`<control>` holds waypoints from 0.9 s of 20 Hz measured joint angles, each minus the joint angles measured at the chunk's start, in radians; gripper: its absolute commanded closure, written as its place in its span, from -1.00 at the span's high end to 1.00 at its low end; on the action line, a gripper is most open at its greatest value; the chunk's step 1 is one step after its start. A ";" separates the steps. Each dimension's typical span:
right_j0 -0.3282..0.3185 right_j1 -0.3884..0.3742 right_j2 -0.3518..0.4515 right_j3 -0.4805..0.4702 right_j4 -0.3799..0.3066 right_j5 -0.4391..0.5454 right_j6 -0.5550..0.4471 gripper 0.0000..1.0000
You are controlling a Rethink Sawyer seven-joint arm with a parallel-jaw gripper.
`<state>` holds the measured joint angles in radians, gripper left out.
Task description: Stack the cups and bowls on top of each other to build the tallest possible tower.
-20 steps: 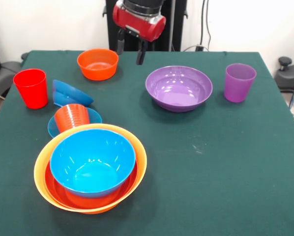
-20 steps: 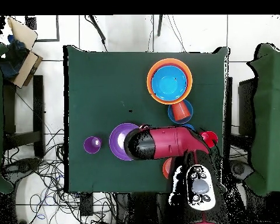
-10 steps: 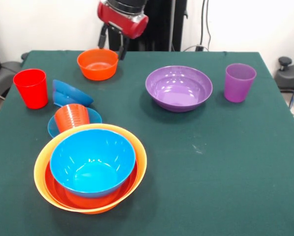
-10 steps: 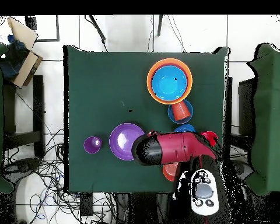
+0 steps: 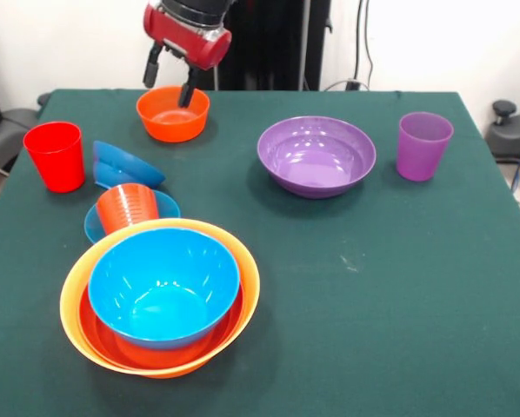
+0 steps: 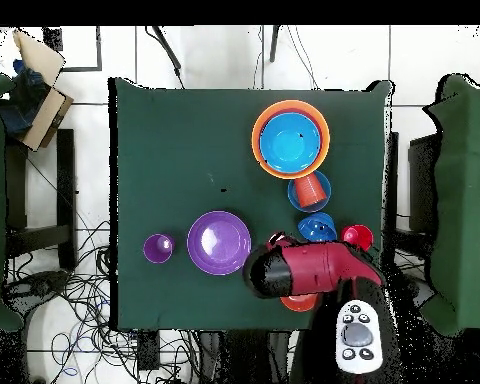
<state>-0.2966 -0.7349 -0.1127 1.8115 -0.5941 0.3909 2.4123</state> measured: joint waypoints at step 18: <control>0.054 0.166 -0.065 0.094 0.012 -0.358 0.000 1.00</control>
<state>-0.2427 -0.5687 -0.1773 1.9053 -0.5821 0.0328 2.4123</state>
